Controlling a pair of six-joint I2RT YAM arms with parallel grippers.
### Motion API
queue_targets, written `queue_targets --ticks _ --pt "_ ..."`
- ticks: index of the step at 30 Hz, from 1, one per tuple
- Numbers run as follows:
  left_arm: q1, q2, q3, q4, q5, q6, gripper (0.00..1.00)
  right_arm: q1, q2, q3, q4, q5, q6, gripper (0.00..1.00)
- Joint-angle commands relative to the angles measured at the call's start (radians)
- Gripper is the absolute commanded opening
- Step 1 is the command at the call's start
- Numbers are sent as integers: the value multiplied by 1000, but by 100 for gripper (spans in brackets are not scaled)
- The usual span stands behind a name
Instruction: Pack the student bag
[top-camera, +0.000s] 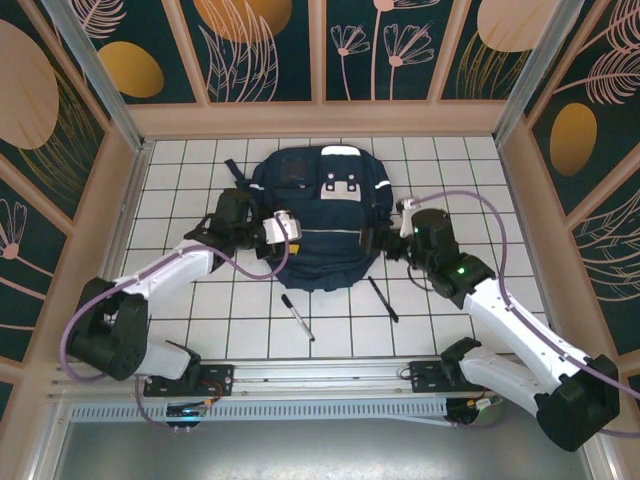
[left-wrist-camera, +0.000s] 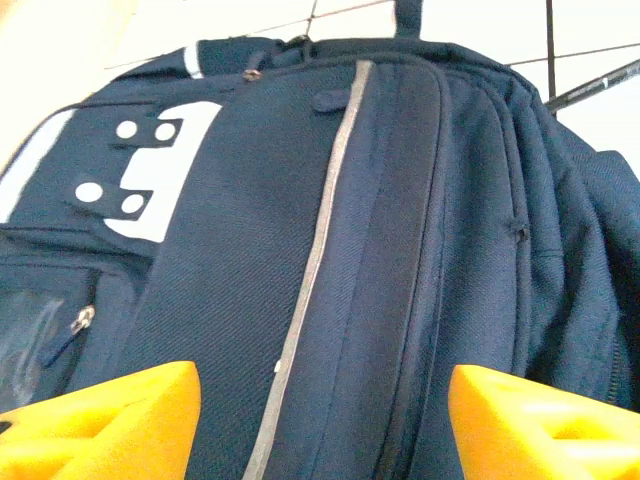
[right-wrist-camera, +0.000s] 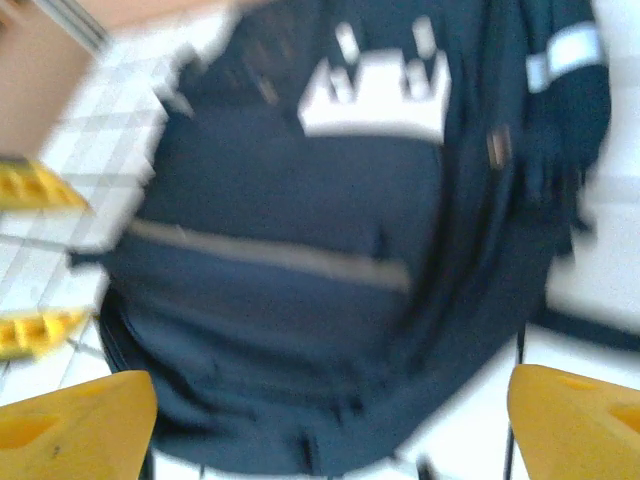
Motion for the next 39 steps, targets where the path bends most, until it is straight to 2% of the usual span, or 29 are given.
queue_targets --ticks 1,4,6,10,13,15,17,20,23,25,27,29,31,33,37,39 --pt "1 77 78 -31 -62 57 65 13 -2 -86 -232 -36 171 86" --pt "-20 132 126 -100 -111 139 66 19 -1 -124 -216 -97 192 84" --pt "-31 153 126 -133 -136 203 66 19 40 -123 -233 -84 228 85" --pt "-33 190 126 -156 -157 249 67 36 143 -132 -215 -101 233 85" --pt "-34 223 177 -221 -181 262 67 55 217 -114 -208 -60 223 83" --pt "-34 228 206 -286 -160 258 71 64 273 -92 -209 -29 206 79" --pt "-34 220 223 -345 -114 266 74 76 337 -62 -226 9 193 73" --pt "-34 210 232 -379 -30 265 75 93 415 -35 -236 65 198 54" --pt "-34 224 255 -405 24 243 76 94 464 -43 -212 61 229 46" --pt "-34 252 312 -458 62 200 78 94 482 -53 -206 66 261 36" --pt "-37 296 358 -472 78 134 81 93 484 -60 -203 84 297 29" --pt "-49 330 370 -453 46 105 82 94 469 -66 -197 94 336 19" --pt "-76 344 346 -361 -82 48 80 92 435 -68 -191 123 382 6" --pt "-100 344 318 -305 -163 56 79 84 395 -65 -188 130 414 0" --pt "-123 329 294 -274 -132 75 79 50 302 -54 -195 144 471 0" --pt "-143 325 289 -265 -151 82 81 23 248 -59 -183 142 503 0"
